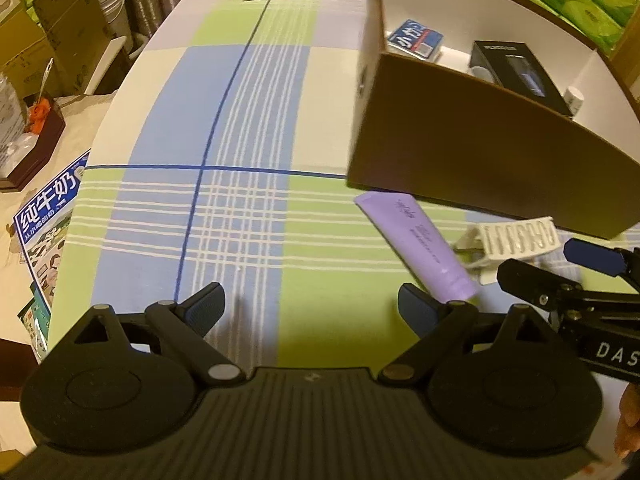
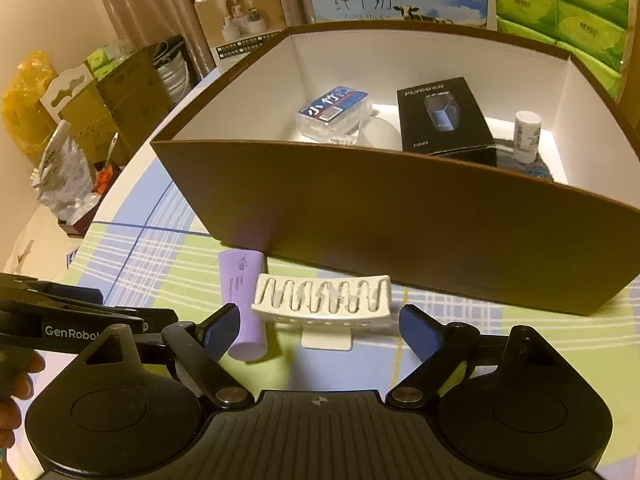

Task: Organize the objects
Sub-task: 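Withdraw both grippers from the box toward the purple tube and white holder, then grasp the purple tube with the left gripper while the right grasps the white holder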

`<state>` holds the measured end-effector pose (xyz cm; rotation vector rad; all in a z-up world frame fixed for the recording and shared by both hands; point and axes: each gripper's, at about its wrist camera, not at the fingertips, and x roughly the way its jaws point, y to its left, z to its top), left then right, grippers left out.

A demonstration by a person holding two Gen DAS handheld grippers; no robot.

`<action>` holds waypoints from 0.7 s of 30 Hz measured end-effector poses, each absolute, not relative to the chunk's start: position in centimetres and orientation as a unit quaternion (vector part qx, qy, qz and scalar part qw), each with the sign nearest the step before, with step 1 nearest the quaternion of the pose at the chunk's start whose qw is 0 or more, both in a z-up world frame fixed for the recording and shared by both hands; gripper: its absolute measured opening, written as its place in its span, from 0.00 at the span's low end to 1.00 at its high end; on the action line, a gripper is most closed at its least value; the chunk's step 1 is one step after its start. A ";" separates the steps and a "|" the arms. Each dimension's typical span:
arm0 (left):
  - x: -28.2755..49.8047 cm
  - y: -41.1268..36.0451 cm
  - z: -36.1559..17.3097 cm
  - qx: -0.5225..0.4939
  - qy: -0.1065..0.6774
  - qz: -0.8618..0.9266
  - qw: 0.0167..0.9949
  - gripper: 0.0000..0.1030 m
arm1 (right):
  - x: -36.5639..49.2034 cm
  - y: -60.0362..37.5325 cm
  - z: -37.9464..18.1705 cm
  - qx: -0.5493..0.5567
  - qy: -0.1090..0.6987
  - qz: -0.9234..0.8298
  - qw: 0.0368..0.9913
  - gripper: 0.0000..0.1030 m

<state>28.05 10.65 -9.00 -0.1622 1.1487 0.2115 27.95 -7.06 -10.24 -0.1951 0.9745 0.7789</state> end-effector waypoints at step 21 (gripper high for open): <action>29.0 11.2 -9.4 -0.083 0.539 0.114 0.830 0.88 | 28.2 -5.9 -11.1 -0.113 0.433 0.366 0.816 0.79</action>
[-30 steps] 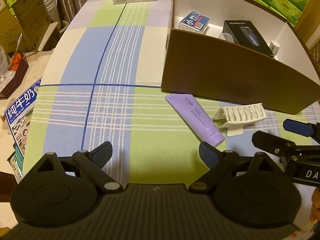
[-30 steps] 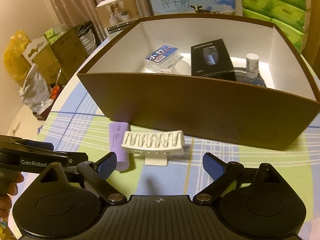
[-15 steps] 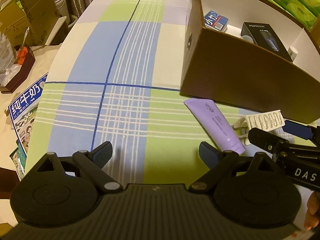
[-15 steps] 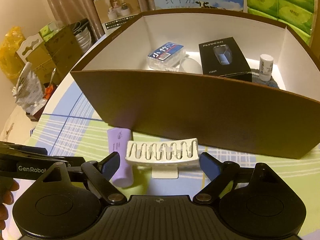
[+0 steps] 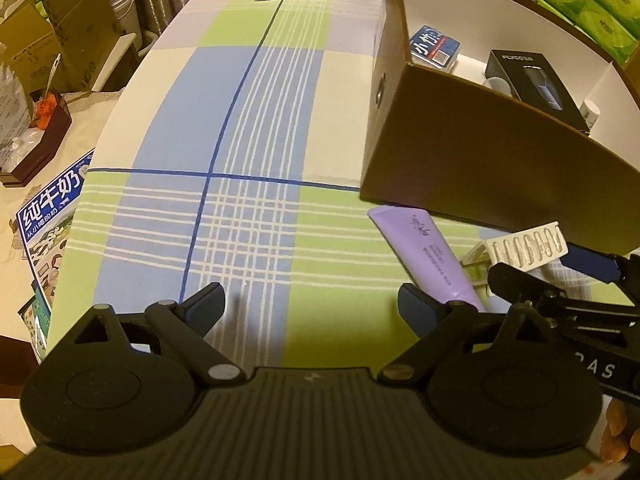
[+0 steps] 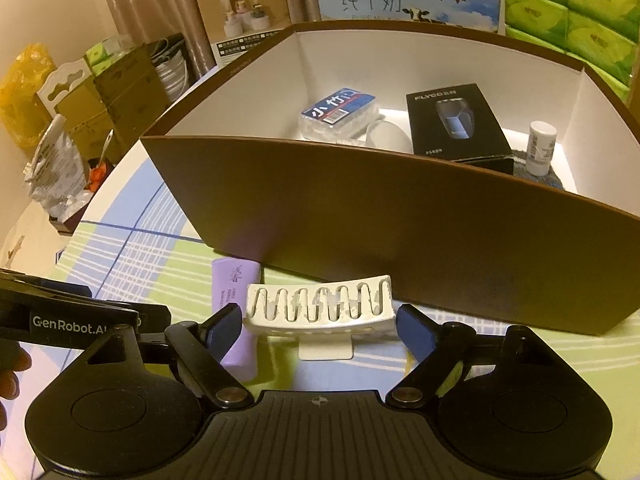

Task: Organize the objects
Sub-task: 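Grasp the purple tube with the left gripper while the right grasps the white holder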

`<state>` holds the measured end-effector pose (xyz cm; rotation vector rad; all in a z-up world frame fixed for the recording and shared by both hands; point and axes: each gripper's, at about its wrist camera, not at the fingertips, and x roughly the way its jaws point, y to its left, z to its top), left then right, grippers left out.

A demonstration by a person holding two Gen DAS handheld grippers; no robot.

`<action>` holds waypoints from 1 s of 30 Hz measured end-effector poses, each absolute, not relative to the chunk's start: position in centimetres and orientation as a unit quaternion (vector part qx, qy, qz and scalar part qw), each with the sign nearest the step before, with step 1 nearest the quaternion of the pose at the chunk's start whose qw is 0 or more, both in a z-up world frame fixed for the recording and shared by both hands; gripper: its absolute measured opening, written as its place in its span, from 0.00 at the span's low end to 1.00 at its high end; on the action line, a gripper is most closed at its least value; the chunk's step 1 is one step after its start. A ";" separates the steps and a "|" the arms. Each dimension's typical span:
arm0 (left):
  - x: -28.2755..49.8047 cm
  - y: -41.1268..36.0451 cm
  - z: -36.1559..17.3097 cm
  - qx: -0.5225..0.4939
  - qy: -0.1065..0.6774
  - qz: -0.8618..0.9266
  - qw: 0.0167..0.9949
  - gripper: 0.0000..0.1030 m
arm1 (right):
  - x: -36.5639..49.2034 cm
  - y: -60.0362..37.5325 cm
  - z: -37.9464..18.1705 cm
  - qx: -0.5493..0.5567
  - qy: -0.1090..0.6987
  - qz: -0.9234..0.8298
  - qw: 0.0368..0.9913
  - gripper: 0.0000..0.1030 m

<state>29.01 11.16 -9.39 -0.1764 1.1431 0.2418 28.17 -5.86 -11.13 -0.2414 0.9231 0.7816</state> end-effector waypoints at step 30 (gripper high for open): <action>32.9 4.9 -12.0 -0.022 0.535 0.058 0.843 0.29 | 28.9 -13.8 -10.0 -0.090 0.455 0.310 0.830 0.79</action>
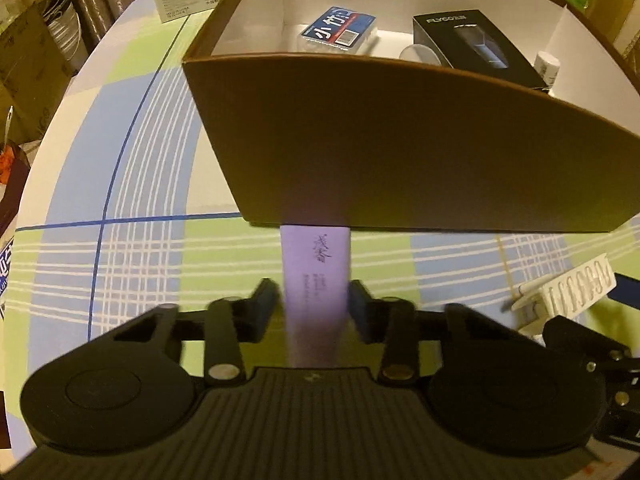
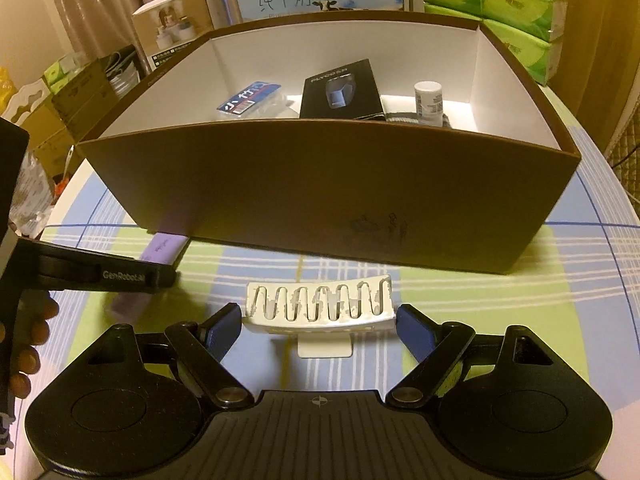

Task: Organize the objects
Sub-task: 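Grasp the purple tube with the left gripper while the right grasps the white holder, then lift and carry the purple tube with the left while the right carries the white holder into the box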

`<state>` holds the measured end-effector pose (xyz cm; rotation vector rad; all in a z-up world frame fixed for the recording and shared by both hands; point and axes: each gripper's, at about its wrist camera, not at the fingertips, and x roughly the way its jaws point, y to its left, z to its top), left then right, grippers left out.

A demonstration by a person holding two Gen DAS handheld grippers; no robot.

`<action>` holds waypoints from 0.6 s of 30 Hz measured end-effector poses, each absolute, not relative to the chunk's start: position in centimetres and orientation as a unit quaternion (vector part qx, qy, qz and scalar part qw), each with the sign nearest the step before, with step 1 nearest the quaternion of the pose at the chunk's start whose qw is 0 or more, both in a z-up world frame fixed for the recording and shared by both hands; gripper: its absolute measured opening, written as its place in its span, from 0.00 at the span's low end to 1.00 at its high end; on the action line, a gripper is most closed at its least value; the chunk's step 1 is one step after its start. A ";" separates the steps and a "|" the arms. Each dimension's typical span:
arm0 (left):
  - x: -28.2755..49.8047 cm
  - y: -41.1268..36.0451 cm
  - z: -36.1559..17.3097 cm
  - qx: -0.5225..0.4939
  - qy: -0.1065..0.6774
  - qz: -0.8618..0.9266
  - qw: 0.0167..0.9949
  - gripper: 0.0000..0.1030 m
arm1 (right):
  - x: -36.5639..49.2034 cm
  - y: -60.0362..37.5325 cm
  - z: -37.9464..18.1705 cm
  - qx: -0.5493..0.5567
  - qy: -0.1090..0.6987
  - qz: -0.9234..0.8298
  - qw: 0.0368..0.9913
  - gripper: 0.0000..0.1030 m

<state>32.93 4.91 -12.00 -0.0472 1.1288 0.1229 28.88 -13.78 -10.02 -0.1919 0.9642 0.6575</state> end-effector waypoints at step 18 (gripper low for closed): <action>23.1 4.2 -11.4 -0.016 0.536 0.015 0.844 0.29 | 26.1 -17.5 -9.7 -0.114 0.466 0.357 0.801 0.79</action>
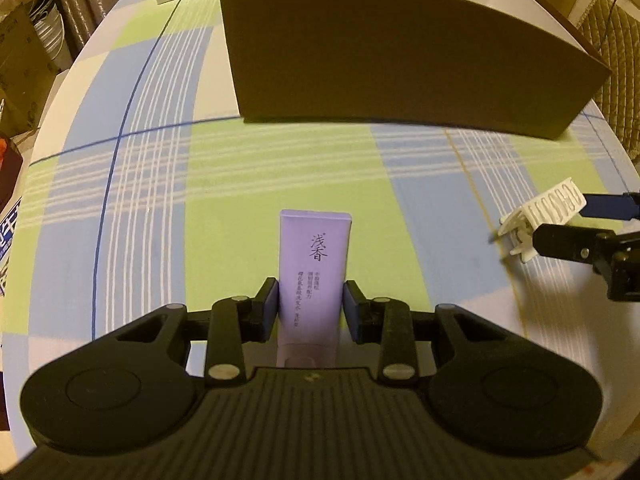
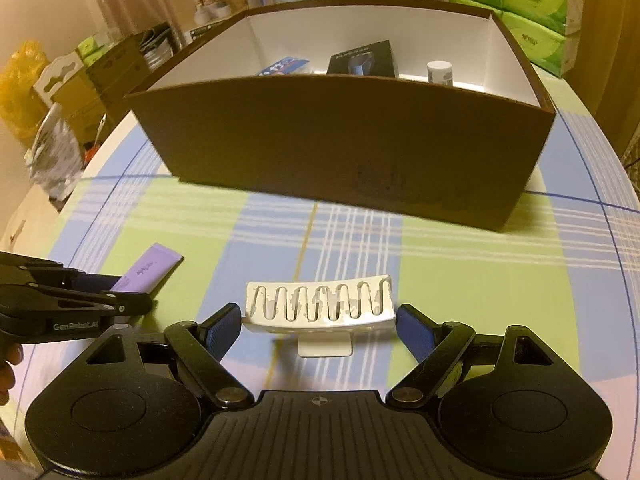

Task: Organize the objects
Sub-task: 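Lift and carry the purple tube with the left while the right carries the white holder into the box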

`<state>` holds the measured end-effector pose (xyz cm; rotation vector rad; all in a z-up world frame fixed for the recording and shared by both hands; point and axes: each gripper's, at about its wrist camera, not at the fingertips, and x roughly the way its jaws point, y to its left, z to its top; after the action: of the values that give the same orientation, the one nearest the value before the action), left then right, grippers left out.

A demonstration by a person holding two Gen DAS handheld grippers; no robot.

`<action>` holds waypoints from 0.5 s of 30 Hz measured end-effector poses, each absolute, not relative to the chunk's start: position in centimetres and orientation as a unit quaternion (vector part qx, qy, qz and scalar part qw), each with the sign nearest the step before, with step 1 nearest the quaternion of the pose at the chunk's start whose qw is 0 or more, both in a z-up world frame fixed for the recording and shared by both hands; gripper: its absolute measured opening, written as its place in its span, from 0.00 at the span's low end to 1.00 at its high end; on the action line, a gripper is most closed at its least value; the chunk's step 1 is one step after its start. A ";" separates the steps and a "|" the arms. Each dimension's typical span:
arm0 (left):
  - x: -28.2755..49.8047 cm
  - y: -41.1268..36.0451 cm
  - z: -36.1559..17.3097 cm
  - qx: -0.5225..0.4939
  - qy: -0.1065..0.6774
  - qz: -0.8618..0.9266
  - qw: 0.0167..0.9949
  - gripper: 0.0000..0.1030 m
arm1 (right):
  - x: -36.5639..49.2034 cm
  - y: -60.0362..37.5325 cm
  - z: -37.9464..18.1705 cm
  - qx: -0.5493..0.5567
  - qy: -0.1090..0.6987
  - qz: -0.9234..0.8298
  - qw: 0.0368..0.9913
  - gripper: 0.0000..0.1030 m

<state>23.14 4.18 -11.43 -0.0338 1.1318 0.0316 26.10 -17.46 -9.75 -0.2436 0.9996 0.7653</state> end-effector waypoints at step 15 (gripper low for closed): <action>24.3 2.8 -11.9 -0.007 0.548 0.029 0.836 0.37 | 25.6 -16.7 -10.2 -0.129 0.449 0.345 0.814 0.84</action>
<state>24.26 2.84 -11.85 -0.0155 1.1594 0.0606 25.61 -16.67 -10.22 -0.2755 0.9582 0.7362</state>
